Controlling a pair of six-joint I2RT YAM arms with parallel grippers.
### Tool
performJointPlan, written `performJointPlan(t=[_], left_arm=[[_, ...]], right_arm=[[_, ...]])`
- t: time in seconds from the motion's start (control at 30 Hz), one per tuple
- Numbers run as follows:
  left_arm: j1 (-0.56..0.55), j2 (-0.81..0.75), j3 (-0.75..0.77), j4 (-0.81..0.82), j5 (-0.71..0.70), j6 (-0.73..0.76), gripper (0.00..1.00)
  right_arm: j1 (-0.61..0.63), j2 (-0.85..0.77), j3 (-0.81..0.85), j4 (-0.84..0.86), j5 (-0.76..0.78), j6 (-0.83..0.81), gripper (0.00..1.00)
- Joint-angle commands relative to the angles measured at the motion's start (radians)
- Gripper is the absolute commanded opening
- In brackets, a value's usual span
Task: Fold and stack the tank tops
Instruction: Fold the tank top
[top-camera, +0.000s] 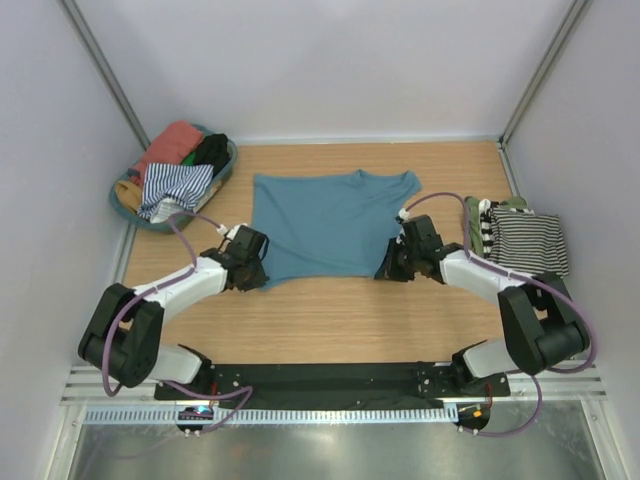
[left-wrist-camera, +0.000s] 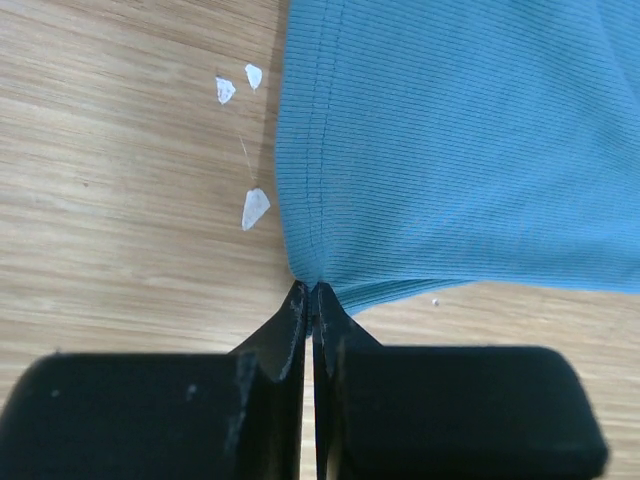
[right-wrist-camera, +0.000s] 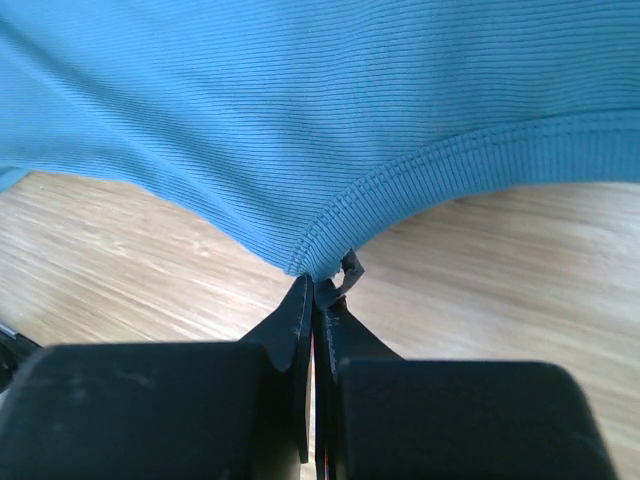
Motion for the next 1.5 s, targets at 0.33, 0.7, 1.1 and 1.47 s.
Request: performJointPlan(t=[0.33, 0.7, 1.1, 1.47], left_arm=[[0.108, 0.037, 0.148, -0.072, 0.127, 0.073, 0.0], [0.197, 0.118, 0.291, -0.084, 0.141, 0.101, 0.0], [0.22, 0.324, 0.509, -0.105, 0.095, 0.108, 0.0], [0.263, 0.418, 0.621, -0.125, 0.097, 0.111, 0.0]], right_arm=[[0.008, 0.045, 0.277, -0.181, 0.132, -0.078, 0.01], [0.009, 0.232, 0.515, -0.24, 0.205, -0.092, 0.01], [-0.011, 0.43, 0.742, -0.305, 0.245, -0.101, 0.01], [-0.037, 0.525, 0.865, -0.323, 0.253, -0.092, 0.02]])
